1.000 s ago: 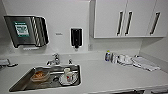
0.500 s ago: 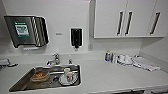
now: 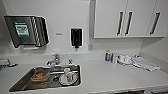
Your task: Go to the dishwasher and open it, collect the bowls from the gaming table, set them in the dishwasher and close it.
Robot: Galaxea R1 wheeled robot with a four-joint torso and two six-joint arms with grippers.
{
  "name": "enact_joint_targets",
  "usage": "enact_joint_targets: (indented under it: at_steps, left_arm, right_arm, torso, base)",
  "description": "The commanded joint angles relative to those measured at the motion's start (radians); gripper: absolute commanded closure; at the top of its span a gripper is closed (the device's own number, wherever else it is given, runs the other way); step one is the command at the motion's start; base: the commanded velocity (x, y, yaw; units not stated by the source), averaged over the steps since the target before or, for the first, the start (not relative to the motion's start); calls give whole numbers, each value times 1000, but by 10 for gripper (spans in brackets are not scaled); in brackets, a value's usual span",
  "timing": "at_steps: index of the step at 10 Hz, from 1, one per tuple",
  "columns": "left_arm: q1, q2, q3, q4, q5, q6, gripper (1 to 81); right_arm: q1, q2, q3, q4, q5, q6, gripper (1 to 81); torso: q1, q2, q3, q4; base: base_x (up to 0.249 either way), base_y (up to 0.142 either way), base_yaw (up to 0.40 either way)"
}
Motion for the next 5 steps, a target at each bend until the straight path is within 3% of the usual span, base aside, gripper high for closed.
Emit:
enact_joint_targets:
  at_steps: [1,3,5]
  left_arm:
    - [-57,-18,7,0,36,4,10]
    - [-57,-18,6,0,36,4,10]
    - [-57,-17,7,0,35,4,10]
  right_arm:
    - [67,-30,-48,-9,-70,-5,10]
    - [38,-40,-74,-11,-93,-6,10]
    - [1,-66,-112,-9,-174,-9,10]
  torso:
    - [0,0,0,0]
    - [0,0,0,0]
    - [0,0,0,0]
  base:
    - [0,0,0]
    - [0,0,0]
    - [0,0,0]
